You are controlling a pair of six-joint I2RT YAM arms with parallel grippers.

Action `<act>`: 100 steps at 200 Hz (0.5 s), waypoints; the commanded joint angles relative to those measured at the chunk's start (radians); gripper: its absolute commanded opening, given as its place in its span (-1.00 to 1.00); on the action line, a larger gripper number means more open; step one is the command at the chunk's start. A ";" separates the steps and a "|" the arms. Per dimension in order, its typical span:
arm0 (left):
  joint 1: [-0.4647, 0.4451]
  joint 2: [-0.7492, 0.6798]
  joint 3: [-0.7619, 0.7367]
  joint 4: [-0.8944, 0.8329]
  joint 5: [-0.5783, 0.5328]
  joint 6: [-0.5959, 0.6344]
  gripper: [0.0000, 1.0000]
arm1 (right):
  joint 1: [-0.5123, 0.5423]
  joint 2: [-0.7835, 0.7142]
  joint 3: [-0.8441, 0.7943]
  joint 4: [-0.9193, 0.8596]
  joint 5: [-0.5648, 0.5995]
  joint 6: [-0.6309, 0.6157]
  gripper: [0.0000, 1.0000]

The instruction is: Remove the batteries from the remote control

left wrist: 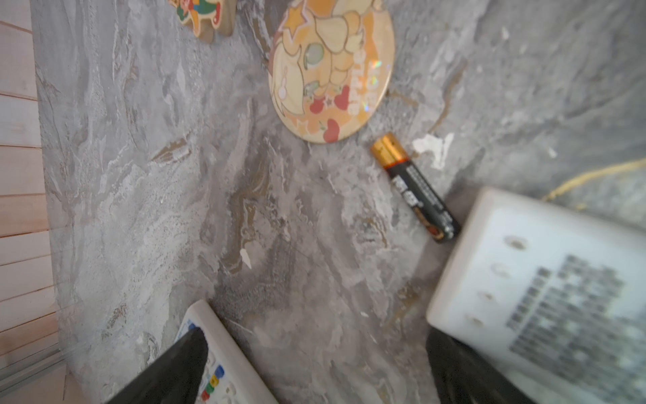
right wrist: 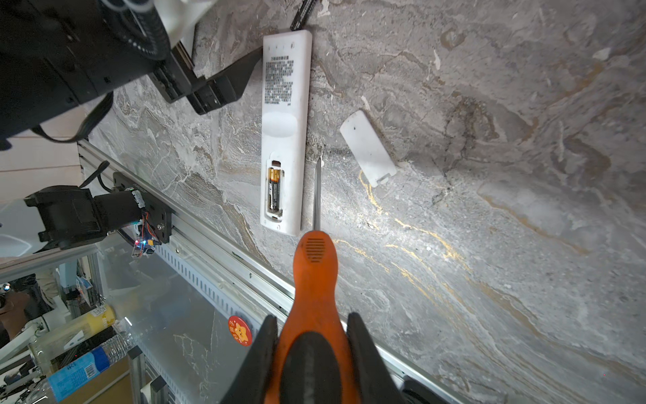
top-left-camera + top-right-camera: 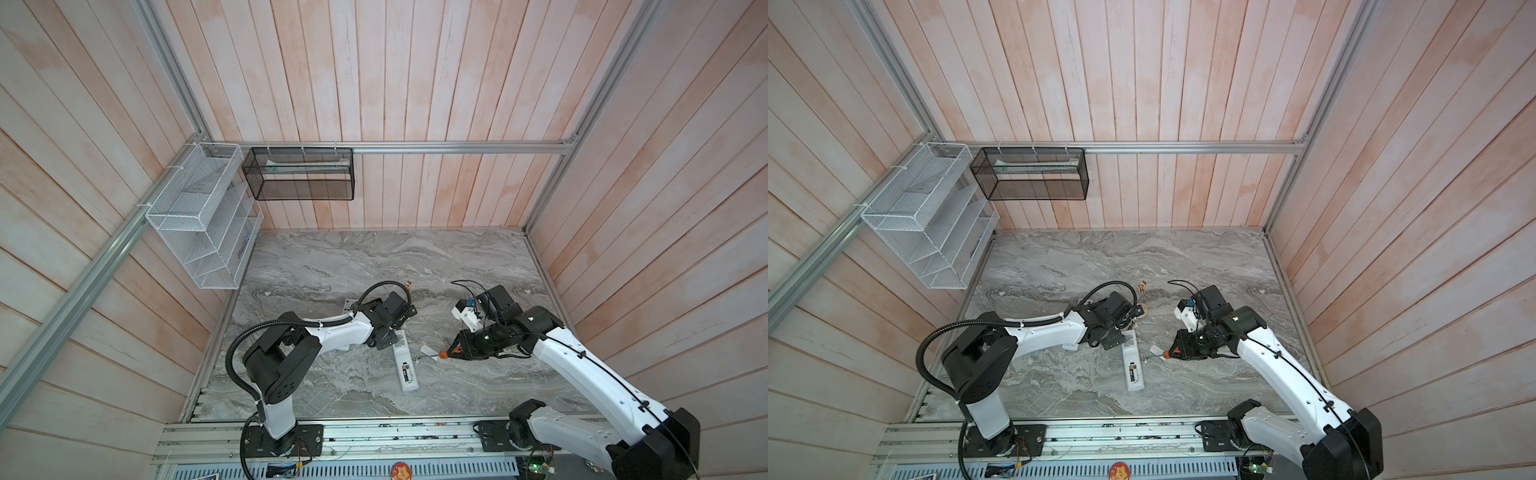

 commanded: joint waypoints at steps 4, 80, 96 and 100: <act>0.004 0.096 -0.005 -0.079 0.049 0.032 1.00 | 0.025 -0.020 -0.035 0.027 -0.033 0.036 -1.00; 0.000 0.102 0.058 -0.068 0.115 0.021 1.00 | 0.115 -0.031 -0.054 0.107 -0.063 0.109 -1.00; 0.017 0.046 0.032 -0.067 0.131 -0.018 1.00 | 0.116 -0.032 -0.044 0.089 -0.047 0.098 -1.00; 0.022 0.028 0.026 -0.070 0.135 -0.034 1.00 | 0.116 -0.032 -0.041 0.084 -0.046 0.096 -1.00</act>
